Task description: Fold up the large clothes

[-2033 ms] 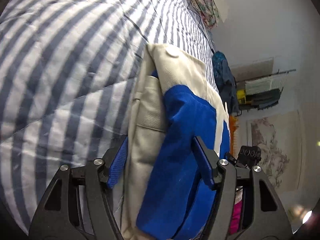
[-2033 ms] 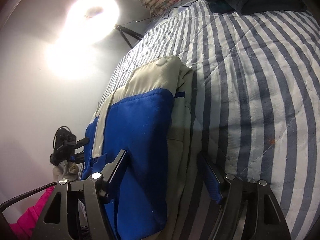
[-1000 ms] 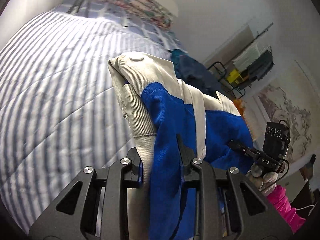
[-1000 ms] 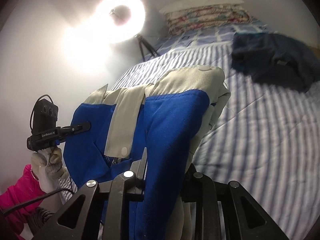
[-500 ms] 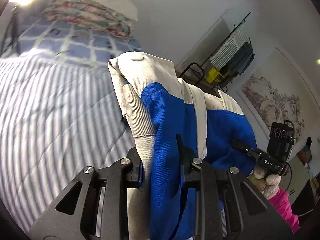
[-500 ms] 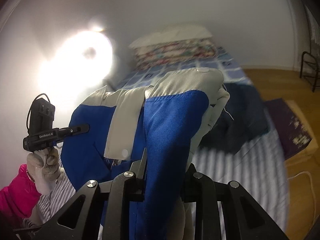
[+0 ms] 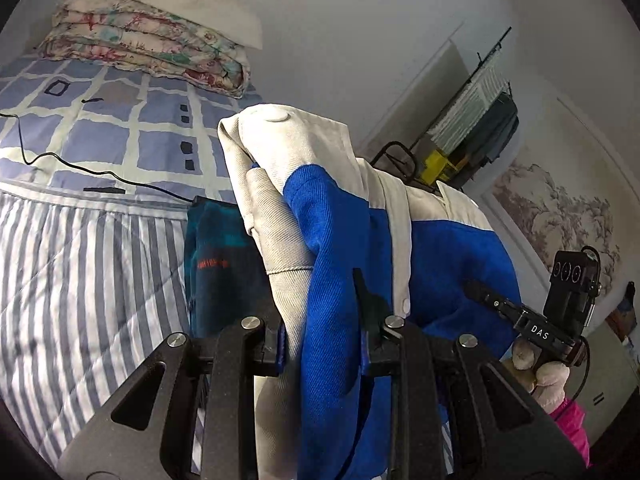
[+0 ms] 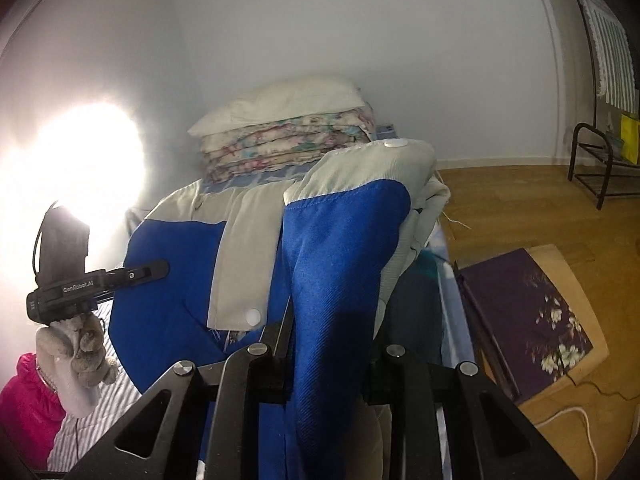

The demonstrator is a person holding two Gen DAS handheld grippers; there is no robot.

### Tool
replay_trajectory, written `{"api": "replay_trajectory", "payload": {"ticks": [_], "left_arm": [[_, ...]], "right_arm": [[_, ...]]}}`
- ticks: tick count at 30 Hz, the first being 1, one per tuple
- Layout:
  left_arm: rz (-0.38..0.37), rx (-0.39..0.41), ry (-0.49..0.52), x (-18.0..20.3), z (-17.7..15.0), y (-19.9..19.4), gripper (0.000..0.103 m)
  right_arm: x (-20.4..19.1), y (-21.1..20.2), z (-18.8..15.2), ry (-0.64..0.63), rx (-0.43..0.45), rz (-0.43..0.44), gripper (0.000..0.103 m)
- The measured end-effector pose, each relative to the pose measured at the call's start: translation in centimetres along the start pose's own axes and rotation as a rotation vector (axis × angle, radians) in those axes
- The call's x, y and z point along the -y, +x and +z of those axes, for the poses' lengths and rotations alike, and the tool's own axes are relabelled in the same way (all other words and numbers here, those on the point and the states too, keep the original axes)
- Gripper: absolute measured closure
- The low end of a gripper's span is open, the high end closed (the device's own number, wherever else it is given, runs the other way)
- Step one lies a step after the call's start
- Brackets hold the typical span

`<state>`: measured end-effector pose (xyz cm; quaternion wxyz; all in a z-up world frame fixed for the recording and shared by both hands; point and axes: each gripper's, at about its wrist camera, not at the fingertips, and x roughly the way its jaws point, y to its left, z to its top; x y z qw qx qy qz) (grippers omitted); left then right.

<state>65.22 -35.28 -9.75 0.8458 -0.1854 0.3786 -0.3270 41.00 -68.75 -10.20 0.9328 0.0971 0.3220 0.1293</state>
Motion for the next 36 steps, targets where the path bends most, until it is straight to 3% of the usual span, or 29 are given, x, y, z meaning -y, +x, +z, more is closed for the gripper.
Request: {"api": "replay_trajectory", "payload": {"ticks": [7, 12, 18, 19, 21, 23, 30, 36], "left_arm": [[0.090, -0.024, -0.036, -3.7, -0.4, 4.2, 0.077], [0.091, -0.048, -0.017, -5.3, -1.7, 5.9, 0.069], [0.097, -0.044, -0.062, -6.1, -2.0, 5.7, 0.055], [0.117, -0.043, -0.053, -5.6, -1.9, 5.4, 0.050], [0.159, -0.042, -0.029, -4.7, -1.7, 4.7, 0.050], [0.187, -0.033, -0.014, -3.7, -1.6, 3.6, 0.050], [0.210, 0.052, 0.085, 0.2, -1.5, -3.2, 0.050], [0.196, 0.116, 0.147, 5.8, -1.7, -13.0, 0.050]], "right_arm": [[3.2, 5.4, -0.3, 0.010, -0.038, -0.041, 0.080], [6.5, 8.7, -1.4, 0.084, -0.086, -0.055, 0.069], [7.7, 9.4, -2.1, 0.152, -0.083, -0.044, 0.059], [7.3, 8.9, -2.0, 0.140, -0.077, -0.063, 0.057], [6.5, 8.1, -1.8, 0.110, -0.064, -0.112, 0.044], [5.8, 6.5, -1.6, 0.092, -0.039, -0.149, 0.041], [3.3, 0.3, -1.4, 0.096, 0.037, -0.185, 0.041], [-1.6, -8.1, -0.7, 0.078, 0.097, -0.188, 0.041]]}}
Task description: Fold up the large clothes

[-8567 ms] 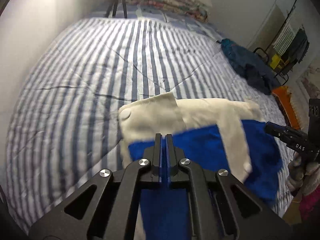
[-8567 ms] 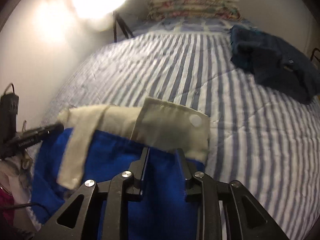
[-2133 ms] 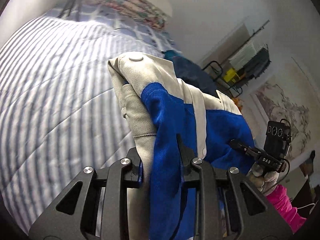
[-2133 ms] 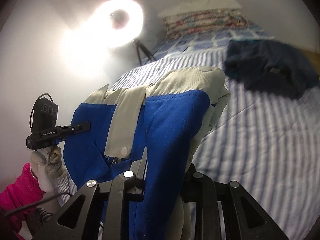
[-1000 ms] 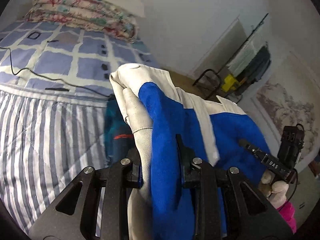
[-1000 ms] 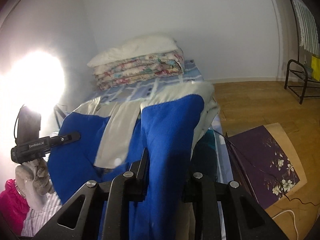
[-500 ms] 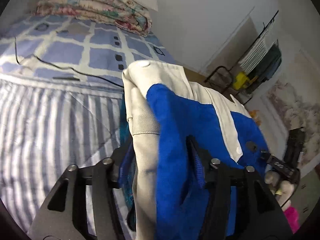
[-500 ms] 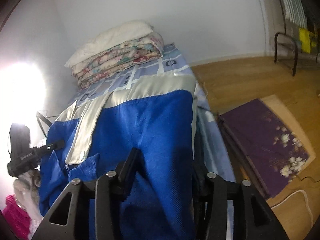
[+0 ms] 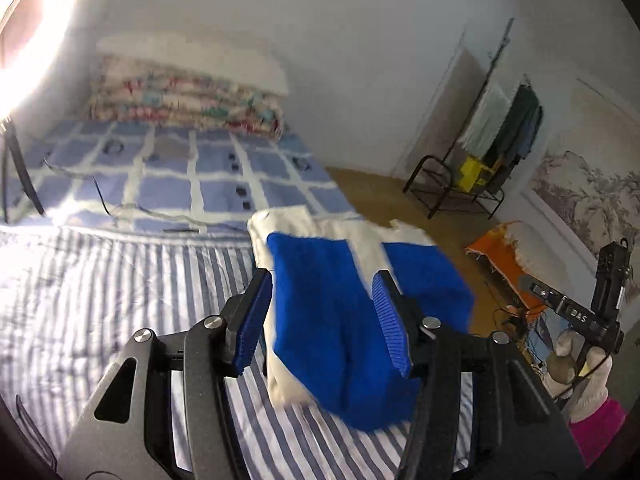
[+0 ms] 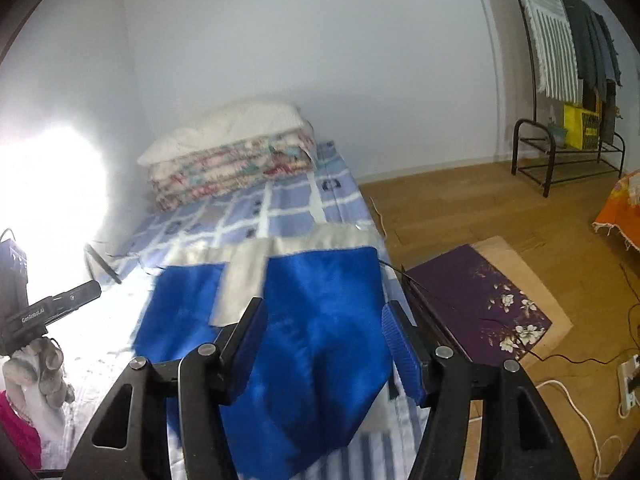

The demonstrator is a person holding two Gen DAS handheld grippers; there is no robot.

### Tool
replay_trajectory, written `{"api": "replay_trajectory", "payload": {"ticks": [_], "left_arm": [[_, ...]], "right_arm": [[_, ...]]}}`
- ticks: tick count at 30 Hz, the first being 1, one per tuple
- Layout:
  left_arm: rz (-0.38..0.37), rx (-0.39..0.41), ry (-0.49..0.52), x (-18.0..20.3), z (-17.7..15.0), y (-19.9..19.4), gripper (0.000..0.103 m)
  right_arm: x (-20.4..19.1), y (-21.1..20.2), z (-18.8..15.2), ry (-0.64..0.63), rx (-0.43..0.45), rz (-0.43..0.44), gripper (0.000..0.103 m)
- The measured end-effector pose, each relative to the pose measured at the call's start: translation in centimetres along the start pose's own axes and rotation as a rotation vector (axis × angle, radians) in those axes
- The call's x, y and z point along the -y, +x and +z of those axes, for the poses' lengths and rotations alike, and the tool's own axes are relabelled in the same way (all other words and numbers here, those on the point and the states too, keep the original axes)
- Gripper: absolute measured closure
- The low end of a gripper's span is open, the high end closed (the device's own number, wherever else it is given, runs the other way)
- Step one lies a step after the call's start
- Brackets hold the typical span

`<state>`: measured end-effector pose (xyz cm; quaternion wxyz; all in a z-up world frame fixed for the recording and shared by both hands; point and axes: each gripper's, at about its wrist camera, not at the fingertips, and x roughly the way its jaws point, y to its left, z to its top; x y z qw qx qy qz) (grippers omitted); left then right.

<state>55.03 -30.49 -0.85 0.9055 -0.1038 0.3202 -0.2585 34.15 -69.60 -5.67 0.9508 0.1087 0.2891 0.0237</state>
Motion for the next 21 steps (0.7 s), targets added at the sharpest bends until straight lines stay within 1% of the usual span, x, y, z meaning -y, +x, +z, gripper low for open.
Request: {"api": "replay_trajectory", "payload": {"ticks": [3, 4, 6, 7, 9, 11, 14, 15, 19, 21], "left_arm": [[-0.012, 0.054, 0.040, 2.4, 0.8, -6.2, 0.050], [-0.014, 0.069, 0.051, 3.2, 1.1, -8.7, 0.050], [-0.029, 0.091, 0.069, 4.8, 1.4, -12.9, 0.050], [-0.034, 0.110, 0.086, 5.8, 1.4, -15.9, 0.050], [-0.033, 0.129, 0.112, 7.3, 1.3, -20.1, 0.050], [-0.040, 0.146, 0.123, 8.4, 1.0, -24.1, 0.050], [-0.053, 0.165, 0.138, 10.0, 0.0, -29.9, 0.050], [-0.053, 0.173, 0.145, 10.5, -0.5, -31.8, 0.050], [-0.066, 0.214, 0.157, 12.3, -2.8, -39.2, 0.050], [-0.079, 0.228, 0.165, 13.1, -4.1, -42.3, 0.050]], "right_arm": [[-1.9, -5.0, 0.6, -0.011, 0.037, 0.009, 0.041], [-2.7, -7.3, 0.9, -0.008, 0.045, 0.011, 0.041], [-3.9, -10.4, 1.2, -0.010, 0.054, 0.010, 0.041], [-4.6, -12.2, 1.3, -0.015, 0.061, 0.009, 0.041], [-6.2, -16.6, 1.3, -0.031, 0.080, 0.008, 0.041], [-7.3, -19.9, 1.1, -0.039, 0.092, -0.001, 0.041], [-9.0, -25.9, 0.4, -0.037, 0.120, 0.013, 0.041], [-9.4, -27.0, 0.3, -0.039, 0.126, 0.016, 0.041], [-12.1, -34.0, -1.5, -0.081, 0.155, 0.011, 0.041], [-12.7, -36.2, -2.3, -0.085, 0.161, 0.019, 0.041]]}}
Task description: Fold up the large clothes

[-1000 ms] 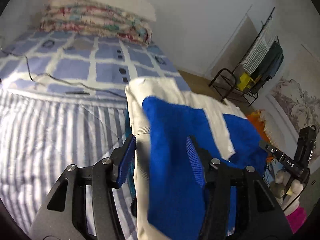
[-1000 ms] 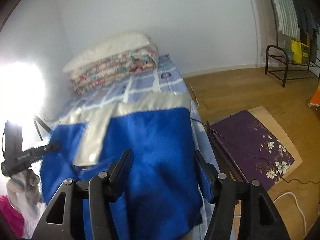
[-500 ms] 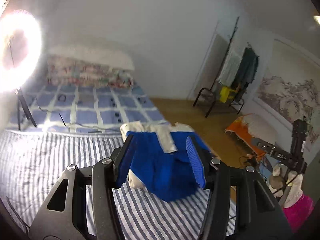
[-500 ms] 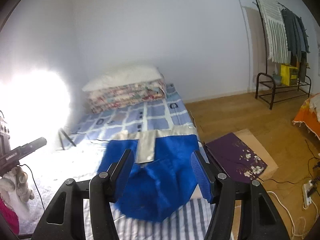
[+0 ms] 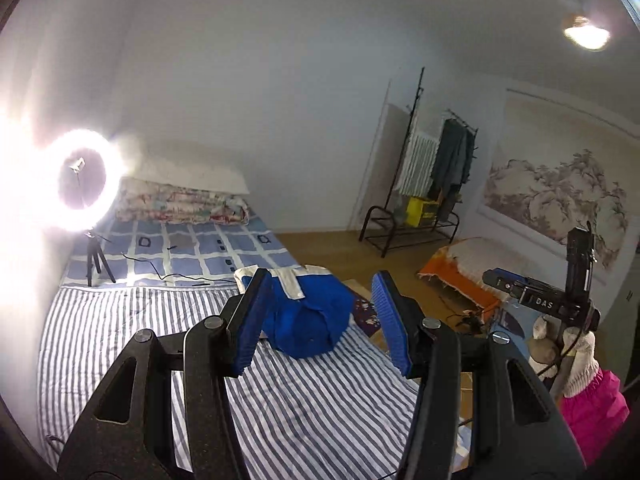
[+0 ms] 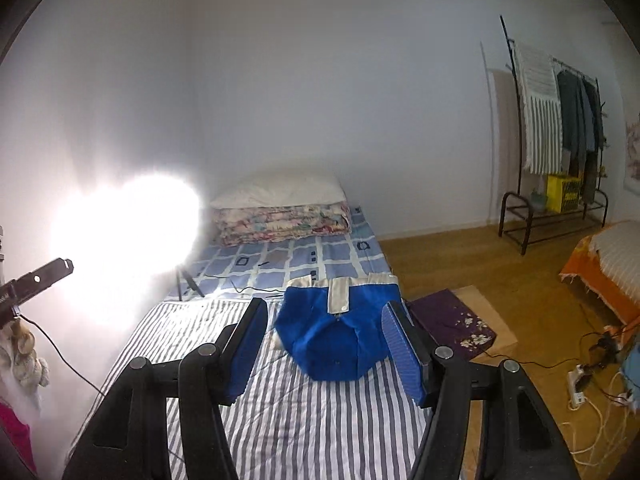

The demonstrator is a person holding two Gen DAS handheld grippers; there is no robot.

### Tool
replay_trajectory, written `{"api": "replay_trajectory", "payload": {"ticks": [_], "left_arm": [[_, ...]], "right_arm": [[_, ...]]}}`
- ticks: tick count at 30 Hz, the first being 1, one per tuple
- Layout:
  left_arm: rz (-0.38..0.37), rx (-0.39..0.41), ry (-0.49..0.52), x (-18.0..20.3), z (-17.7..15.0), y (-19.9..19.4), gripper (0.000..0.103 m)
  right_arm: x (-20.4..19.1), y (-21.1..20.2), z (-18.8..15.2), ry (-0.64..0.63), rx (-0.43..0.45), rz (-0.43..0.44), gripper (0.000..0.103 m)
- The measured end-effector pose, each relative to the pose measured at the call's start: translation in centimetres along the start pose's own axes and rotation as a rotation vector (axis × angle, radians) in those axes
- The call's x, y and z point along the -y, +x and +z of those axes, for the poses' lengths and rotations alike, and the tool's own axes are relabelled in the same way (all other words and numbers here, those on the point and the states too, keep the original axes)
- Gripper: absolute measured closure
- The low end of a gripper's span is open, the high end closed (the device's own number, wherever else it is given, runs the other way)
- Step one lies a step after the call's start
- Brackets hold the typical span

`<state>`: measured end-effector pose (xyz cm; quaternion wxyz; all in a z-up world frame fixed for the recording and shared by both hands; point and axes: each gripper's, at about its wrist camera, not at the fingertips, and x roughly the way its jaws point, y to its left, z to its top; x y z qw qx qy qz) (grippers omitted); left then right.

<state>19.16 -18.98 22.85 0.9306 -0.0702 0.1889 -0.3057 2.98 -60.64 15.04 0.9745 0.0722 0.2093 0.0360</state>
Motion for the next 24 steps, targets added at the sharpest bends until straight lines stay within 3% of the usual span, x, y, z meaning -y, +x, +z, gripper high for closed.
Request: {"api": "replay_trajectory", "payload": {"ticks": [3, 10, 16, 24], "left_arm": [[-0.014, 0.002, 0.001, 1.3, -1.0, -4.2, 0.050], [-0.019, -0.030, 0.032, 3.7, -5.1, -10.4, 0.050], [0.002, -0.063, 0.040, 4.3, -10.9, -11.8, 0.048], [0.035, -0.095, 0.010, 3.8, -16.5, -10.3, 0.045]], "right_arm": [[-1.2, -4.3, -0.8, -0.006, 0.022, 0.005, 0.041], [-2.4, -9.6, -3.8, 0.020, 0.018, -0.018, 0.040], [-4.0, -11.0, -8.0, 0.020, -0.014, -0.085, 0.031], [-6.4, -10.4, -13.1, 0.021, -0.041, -0.149, 0.017]]}}
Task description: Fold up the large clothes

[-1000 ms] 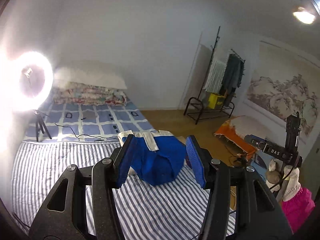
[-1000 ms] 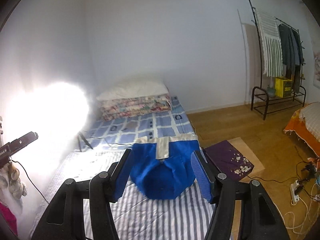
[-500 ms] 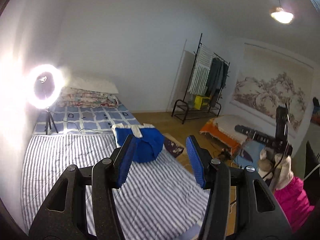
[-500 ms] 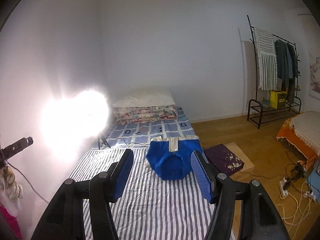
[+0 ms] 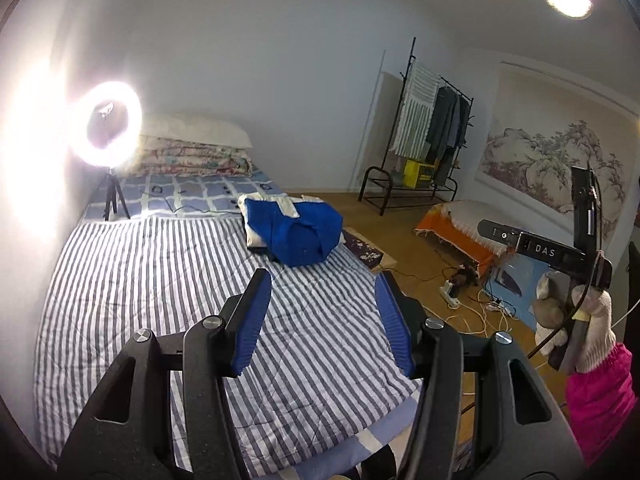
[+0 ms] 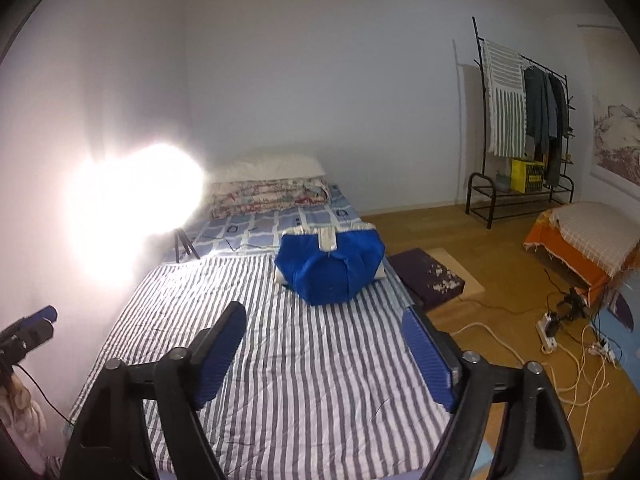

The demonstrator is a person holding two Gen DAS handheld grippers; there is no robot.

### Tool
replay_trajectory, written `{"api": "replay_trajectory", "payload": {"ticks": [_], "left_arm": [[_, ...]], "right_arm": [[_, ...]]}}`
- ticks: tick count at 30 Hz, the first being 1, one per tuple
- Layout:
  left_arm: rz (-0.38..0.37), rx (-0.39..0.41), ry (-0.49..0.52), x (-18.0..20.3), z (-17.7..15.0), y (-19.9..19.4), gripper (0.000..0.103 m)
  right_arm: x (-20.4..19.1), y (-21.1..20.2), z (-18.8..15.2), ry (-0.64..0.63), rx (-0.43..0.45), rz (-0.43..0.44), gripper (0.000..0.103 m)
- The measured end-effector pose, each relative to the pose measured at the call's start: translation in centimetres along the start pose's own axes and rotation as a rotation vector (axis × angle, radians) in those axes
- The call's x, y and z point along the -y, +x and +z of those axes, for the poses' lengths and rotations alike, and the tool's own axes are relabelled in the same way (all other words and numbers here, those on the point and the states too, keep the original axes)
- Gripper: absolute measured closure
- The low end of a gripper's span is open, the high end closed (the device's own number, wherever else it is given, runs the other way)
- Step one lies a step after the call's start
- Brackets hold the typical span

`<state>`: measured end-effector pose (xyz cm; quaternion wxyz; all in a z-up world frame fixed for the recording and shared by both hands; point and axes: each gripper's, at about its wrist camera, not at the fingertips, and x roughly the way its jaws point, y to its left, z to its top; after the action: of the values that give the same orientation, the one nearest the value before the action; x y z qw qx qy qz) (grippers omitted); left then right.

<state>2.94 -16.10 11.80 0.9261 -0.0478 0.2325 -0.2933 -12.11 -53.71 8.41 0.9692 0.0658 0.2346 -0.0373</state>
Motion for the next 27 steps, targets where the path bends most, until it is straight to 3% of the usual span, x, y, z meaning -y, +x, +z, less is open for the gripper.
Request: {"api": "replay_trajectory", "payload": {"ticks": [2, 8, 11, 16, 27], "left_arm": [[0.010, 0.006, -0.008, -0.3, -0.7, 0.7, 0.037], [0.075, 0.014, 0.019, -1.0, -1.8, 3.2, 0.026], [0.099, 0.019, 0.025, -1.5, -1.9, 4.1, 0.021], [0.148, 0.024, 0.044, -2.1, -2.2, 5.8, 0.004], [0.195, -0.024, 0.110, -1.5, -4.1, 9.7, 0.000]], "right_arm": [[-0.5, 0.3, -0.7, -0.009, 0.011, -0.033, 0.014], [-1.5, 2.1, -1.9, -0.042, 0.055, -0.117, 0.001], [-1.6, 3.1, -2.4, -0.020, 0.072, -0.117, 0.000], [-1.3, 5.6, -2.8, 0.006, 0.081, -0.121, 0.000], [-0.9, 10.1, -4.7, 0.004, 0.054, -0.147, 0.000]]}}
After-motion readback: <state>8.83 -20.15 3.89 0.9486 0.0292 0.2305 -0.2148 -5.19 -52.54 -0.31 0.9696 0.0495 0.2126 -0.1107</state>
